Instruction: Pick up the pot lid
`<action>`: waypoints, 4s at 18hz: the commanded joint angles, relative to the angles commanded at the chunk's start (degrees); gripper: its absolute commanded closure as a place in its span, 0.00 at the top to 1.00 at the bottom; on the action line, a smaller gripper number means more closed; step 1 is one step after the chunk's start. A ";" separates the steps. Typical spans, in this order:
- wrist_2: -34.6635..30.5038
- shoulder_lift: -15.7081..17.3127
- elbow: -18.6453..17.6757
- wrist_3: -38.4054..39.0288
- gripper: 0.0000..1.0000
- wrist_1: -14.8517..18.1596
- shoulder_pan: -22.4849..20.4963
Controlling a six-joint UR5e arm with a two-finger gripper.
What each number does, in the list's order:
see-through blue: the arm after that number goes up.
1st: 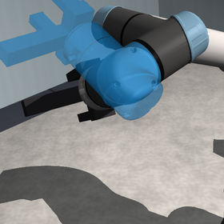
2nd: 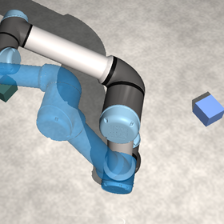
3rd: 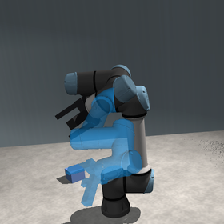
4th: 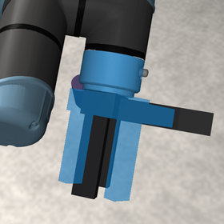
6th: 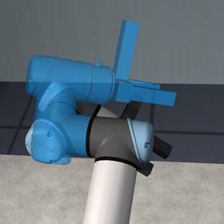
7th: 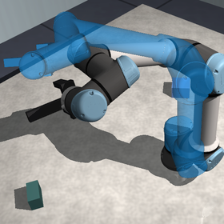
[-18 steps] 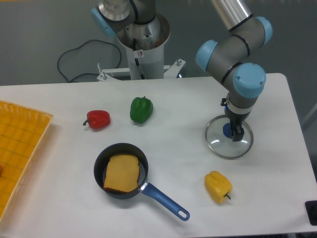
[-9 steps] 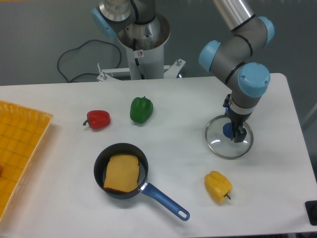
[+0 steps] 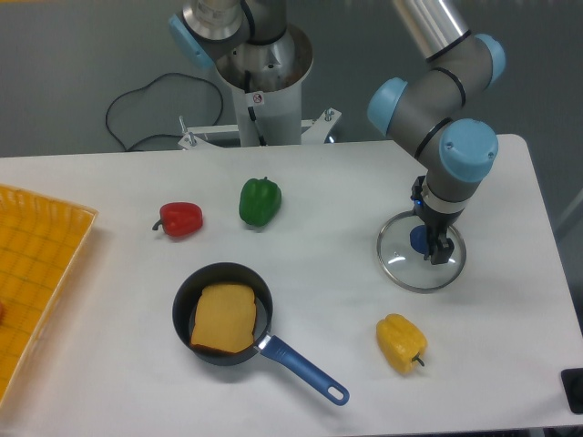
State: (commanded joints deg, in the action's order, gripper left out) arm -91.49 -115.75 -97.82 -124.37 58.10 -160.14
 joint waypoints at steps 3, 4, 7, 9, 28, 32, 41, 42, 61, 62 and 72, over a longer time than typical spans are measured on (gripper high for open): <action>0.00 -0.70 0.09 0.00 1.00 -0.53 0.00; 0.00 -0.79 0.00 0.00 1.00 -1.14 0.09; -0.09 -0.97 0.00 0.00 1.00 -1.41 0.09; -0.26 -0.97 0.00 0.00 1.00 -1.59 0.09; -0.79 -1.06 -0.62 0.00 0.99 -1.68 0.18; -0.79 -1.15 -0.62 0.09 0.99 -1.76 0.26; -0.88 -1.41 -0.35 -0.17 0.85 -1.68 0.26; -1.05 -1.41 -0.27 -0.26 0.83 -1.59 0.26; -3.96 -0.44 1.40 3.15 0.42 0.34 1.84; -3.96 -0.36 2.36 4.56 0.42 1.48 2.37; -3.87 2.46 6.24 6.41 0.42 9.31 3.60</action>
State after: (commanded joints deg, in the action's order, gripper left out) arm -95.36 -113.29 -91.58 -117.95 67.41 -156.53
